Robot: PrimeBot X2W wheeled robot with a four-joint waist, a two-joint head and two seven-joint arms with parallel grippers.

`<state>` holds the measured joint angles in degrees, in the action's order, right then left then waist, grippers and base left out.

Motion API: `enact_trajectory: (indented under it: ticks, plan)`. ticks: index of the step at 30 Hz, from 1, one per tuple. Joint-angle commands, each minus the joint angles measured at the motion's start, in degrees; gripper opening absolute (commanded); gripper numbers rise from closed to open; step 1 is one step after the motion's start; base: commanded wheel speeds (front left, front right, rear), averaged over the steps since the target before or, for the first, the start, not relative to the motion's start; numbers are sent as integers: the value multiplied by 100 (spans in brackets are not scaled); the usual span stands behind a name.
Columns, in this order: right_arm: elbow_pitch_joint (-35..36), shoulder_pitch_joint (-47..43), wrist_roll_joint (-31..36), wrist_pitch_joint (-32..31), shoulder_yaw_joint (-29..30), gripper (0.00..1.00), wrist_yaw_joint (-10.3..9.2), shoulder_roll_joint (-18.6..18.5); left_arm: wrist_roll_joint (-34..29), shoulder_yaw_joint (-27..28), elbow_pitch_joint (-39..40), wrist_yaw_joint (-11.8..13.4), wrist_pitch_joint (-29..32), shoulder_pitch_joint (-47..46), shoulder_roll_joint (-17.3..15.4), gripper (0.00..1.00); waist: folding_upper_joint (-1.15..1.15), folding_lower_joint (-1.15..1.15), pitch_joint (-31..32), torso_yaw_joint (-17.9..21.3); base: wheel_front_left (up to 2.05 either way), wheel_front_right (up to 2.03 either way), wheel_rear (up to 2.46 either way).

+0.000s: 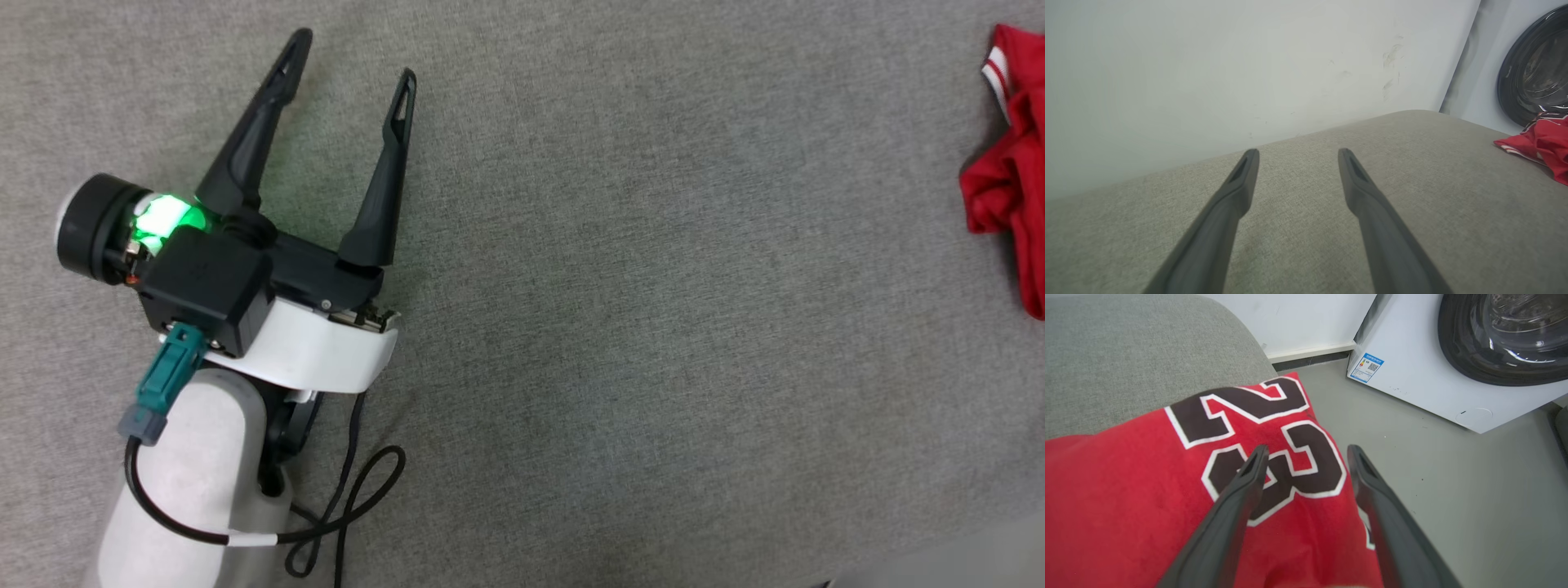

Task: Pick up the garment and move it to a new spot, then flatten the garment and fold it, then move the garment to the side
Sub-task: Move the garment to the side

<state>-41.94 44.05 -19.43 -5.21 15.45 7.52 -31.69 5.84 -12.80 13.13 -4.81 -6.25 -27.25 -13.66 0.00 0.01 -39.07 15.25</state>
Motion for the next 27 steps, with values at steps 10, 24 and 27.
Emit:
enact_trajectory:
  ticks: [10, 24, 27]
  plan:
    - [-116, -280, 380, 1575, 56, 100, -7, 36, 285, 13, -554, 203, -389, 566, 244, 100, 0, -1, 1072, -243, 0, 0, 0]
    - [853, -2265, 345, 1977, -362, 100, -6, 1000, 639, 122, -1431, 534, -751, 1743, 510, 100, 0, -1, 2765, -883, 0, 0, 0]
    - [1559, -3007, 446, 1947, -513, 100, -6, 1587, 793, 283, -1581, 665, -803, 2180, 551, 100, 0, -1, 3168, -1002, 0, 0, 0]
